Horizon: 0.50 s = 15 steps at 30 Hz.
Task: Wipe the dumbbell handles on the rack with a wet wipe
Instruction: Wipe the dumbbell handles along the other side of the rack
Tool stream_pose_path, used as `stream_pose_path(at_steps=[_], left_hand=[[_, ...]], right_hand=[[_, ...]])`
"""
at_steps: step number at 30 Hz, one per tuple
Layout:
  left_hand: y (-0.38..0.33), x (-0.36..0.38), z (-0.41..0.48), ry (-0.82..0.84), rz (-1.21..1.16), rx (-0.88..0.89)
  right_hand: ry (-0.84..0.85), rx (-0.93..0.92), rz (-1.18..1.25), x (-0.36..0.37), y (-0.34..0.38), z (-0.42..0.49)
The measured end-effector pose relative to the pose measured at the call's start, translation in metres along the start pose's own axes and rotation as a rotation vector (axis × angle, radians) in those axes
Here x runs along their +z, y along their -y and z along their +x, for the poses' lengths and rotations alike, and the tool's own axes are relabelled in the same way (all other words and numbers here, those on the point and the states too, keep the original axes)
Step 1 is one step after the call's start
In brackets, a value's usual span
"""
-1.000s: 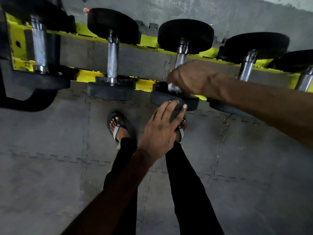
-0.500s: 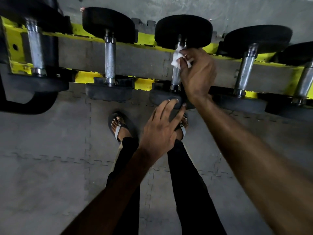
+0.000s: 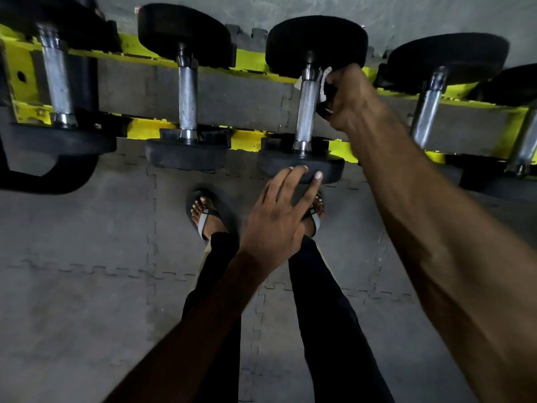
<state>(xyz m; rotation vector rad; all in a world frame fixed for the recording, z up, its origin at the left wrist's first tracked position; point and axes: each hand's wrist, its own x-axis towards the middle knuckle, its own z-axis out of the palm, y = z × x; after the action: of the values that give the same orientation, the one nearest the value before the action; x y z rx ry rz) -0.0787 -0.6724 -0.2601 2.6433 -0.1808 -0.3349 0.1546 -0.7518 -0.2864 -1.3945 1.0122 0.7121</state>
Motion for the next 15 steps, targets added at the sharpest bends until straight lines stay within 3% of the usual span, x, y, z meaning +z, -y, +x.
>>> stream_pose_path(at_steps=[3, 9, 13, 15], left_hand=[[0.0, 0.002, 0.0, -0.018, -0.016, -0.003], [0.0, 0.004, -0.001, -0.005, -0.024, -0.011], [-0.001, 0.003, 0.0, -0.007, -0.042, -0.011], [-0.002, 0.003, 0.0, -0.015, -0.038, -0.01]], right_hand=[[0.098, 0.075, 0.155, -0.005, -0.002, 0.004], [0.08, 0.027, -0.159, -0.012, -0.017, -0.001], [0.326, -0.015, -0.484, -0.027, -0.034, -0.01], [0.288, -0.033, -0.698, -0.033, -0.038, -0.006]])
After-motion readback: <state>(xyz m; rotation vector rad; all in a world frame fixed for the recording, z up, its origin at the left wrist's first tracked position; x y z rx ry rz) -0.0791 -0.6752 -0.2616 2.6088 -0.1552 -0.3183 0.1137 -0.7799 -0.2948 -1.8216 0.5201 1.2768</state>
